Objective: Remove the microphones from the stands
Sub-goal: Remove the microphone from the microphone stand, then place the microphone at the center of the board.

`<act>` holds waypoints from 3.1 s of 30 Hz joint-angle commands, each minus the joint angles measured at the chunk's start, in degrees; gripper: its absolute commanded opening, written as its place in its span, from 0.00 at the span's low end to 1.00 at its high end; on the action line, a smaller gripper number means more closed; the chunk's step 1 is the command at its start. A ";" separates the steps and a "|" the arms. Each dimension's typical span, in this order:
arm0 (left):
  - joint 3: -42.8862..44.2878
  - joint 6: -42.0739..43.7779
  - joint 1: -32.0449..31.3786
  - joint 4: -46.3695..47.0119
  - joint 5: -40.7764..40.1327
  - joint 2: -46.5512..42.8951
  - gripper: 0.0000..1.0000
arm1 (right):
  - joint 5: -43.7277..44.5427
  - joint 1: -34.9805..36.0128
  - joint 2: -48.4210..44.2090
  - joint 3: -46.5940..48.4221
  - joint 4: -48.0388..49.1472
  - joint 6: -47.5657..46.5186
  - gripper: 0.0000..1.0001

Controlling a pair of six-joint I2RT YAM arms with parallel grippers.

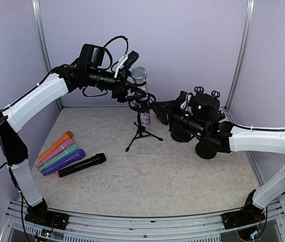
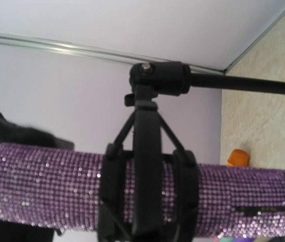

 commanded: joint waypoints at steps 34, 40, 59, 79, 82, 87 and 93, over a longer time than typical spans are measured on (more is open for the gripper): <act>10.85 -24.27 10.02 26.16 16.63 -6.76 0.33 | 2.59 -2.51 -1.88 -0.13 -9.15 -4.23 0.00; 10.17 -9.97 7.76 11.82 7.24 -8.77 0.25 | 2.09 -2.56 -0.77 3.87 -15.14 -8.09 0.00; 12.87 13.44 -4.20 -0.73 -14.59 -11.23 0.20 | 2.50 -2.96 0.16 4.51 -19.55 -10.33 0.00; -4.67 7.96 14.41 0.42 -17.69 -22.56 0.21 | 2.27 -3.55 -2.70 -2.26 -12.92 -3.85 0.00; -11.10 13.29 18.58 -3.38 -21.79 -21.06 0.20 | 2.19 -3.15 -1.47 -1.30 -12.48 -4.00 0.00; -18.95 19.83 19.56 -1.95 -27.27 -18.41 0.15 | 2.21 -3.02 -1.28 -1.01 -11.61 -7.38 0.10; -31.09 30.15 14.69 7.83 -33.10 -18.44 0.15 | 3.24 -2.97 -4.74 -4.62 -10.64 -10.48 0.28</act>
